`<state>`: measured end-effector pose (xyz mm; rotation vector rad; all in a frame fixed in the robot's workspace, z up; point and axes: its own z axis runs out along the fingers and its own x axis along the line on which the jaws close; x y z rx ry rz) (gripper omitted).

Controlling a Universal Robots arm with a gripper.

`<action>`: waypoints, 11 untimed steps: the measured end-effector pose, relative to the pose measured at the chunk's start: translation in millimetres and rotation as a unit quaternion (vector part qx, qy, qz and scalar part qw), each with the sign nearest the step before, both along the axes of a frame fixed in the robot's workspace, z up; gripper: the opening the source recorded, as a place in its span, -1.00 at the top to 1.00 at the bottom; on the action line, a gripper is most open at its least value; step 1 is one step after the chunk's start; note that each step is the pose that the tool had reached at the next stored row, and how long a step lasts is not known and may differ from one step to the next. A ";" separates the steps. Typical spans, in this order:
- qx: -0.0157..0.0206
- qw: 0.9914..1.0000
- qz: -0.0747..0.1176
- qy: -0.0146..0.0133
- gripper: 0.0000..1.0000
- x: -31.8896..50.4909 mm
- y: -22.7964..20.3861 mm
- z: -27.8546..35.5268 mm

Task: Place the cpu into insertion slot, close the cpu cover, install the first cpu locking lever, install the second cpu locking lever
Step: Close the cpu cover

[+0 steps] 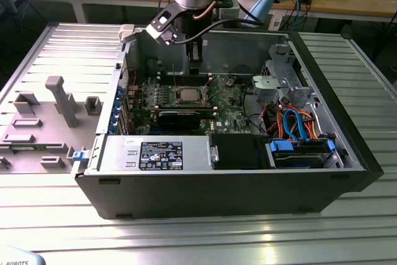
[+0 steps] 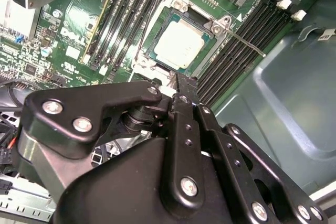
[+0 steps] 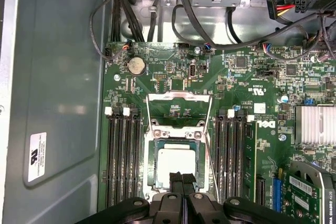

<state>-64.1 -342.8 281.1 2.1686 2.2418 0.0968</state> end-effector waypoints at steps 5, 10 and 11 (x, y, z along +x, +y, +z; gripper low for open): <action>0.000 1.000 0.000 0.000 0.79 0.0 0.0 0.3; 0.000 1.000 0.000 0.000 0.79 0.7 -0.1 0.4; 0.000 1.000 0.000 0.000 0.79 0.9 -0.1 0.4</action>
